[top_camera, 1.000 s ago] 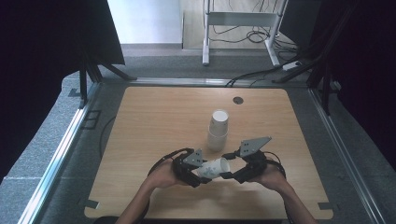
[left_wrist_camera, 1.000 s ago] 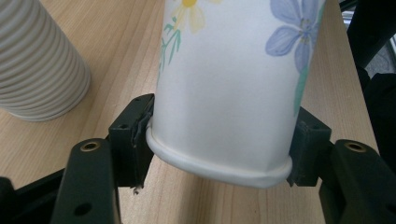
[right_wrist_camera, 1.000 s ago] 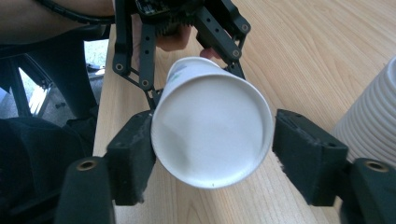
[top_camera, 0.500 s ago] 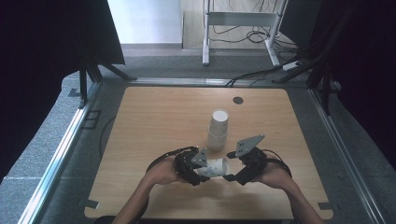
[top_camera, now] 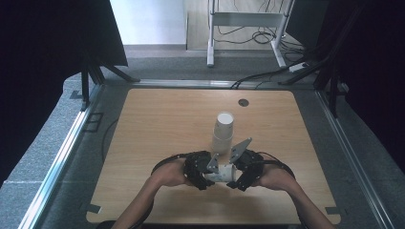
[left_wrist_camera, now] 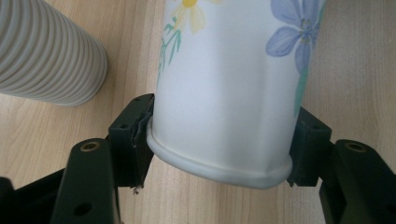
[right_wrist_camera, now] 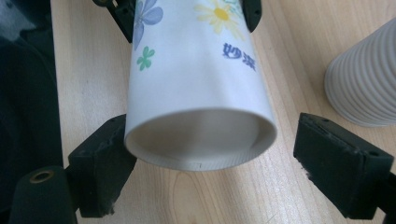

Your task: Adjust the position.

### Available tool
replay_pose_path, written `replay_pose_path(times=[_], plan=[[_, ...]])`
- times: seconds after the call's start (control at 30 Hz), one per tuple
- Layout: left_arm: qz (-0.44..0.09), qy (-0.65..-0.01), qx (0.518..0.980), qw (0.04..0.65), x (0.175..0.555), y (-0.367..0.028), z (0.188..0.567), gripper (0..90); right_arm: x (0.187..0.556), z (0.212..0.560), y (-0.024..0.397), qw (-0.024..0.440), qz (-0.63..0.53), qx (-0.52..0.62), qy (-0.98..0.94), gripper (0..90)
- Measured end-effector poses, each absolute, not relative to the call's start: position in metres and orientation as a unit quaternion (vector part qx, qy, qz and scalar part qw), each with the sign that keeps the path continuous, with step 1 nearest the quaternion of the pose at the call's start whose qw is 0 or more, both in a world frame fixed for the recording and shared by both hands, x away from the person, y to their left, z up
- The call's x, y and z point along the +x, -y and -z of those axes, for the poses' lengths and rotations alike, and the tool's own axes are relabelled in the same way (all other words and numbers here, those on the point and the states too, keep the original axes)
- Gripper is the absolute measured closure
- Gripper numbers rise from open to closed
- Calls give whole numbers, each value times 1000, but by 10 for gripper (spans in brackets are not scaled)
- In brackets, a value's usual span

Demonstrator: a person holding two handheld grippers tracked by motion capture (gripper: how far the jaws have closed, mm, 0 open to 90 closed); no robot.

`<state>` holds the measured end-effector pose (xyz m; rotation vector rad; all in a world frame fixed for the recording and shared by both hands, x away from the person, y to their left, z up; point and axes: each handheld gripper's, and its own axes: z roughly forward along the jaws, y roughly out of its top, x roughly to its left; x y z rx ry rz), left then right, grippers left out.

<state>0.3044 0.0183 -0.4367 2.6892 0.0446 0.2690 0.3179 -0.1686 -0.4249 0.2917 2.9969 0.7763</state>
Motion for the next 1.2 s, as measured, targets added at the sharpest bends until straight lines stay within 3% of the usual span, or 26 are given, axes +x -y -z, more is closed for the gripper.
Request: replay_pose_path(times=[0.37,0.8,0.87,1.2], plan=[[-101,-21,974,201,301,-10,439,358,319,429,158,16,-219,92,-971,142],[-107,-11,977,185,303,-8,440,356,317,430,153,7,-212,88,-973,286],[-108,-9,978,181,303,-8,440,355,316,430,153,-3,-206,90,-974,360],[-93,-16,975,203,303,-7,442,308,315,428,155,-5,-210,95,-973,367]])
